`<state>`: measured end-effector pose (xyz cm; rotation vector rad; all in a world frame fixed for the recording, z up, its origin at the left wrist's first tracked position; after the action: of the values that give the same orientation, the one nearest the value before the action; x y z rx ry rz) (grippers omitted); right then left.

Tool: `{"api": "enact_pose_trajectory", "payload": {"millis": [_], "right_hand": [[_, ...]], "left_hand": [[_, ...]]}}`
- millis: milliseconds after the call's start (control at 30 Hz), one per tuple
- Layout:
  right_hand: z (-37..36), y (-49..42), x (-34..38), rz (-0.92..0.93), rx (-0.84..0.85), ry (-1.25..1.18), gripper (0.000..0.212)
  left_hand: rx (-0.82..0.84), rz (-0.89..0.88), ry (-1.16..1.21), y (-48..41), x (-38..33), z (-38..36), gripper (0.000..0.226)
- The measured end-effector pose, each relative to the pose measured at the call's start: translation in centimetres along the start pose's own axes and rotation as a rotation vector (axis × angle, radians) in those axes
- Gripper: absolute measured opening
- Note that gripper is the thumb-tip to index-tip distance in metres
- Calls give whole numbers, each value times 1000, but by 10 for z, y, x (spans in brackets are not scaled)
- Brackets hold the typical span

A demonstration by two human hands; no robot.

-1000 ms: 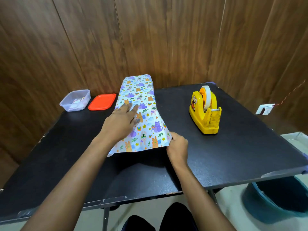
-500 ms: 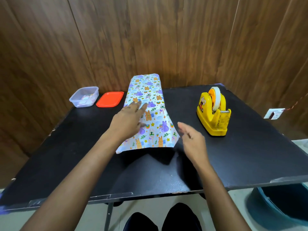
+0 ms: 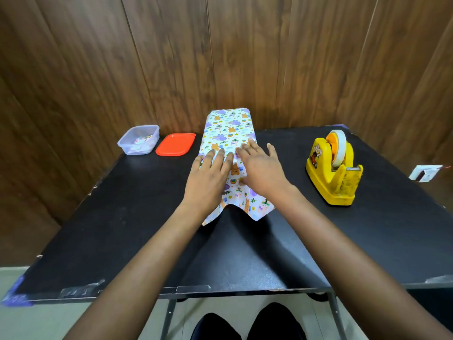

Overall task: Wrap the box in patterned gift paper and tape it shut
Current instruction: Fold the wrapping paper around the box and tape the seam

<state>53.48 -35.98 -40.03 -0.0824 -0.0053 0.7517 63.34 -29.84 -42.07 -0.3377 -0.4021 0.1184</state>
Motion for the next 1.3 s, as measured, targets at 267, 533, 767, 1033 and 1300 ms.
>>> {"api": "enact_pose_trajectory", "payload": {"millis": [267, 533, 767, 1033, 1300], "right_hand": [[-2, -4, -8, 6, 0, -45, 77], [4, 5, -19, 21, -4, -625, 67], [30, 37, -86, -275, -467, -763, 30], [10, 76, -185, -937, -119, -628, 36], [-3, 75, -198, -966, -151, -1033, 37]], "left_hand": [[-80, -10, -64, -3, -1, -4, 83], [-117, -6, -59, -3, -2, -7, 90], [-122, -7, -45, -1, 0, -7, 89], [-155, -19, -10, 0, -1, -8, 98], [-134, -20, 15, -1, -3, -9, 101]]}}
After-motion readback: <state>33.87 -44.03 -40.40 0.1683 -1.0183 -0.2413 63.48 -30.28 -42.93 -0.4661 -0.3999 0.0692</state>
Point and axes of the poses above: each hand's wrist, its own y-axis away from the middle knuckle, its own z-axis out of the back of the hand, x = y × z, the point moved 5 cm from there along -y, towards the middle knuckle, and after that the axes turned 10 degrees about x, right-handed, at the moved point
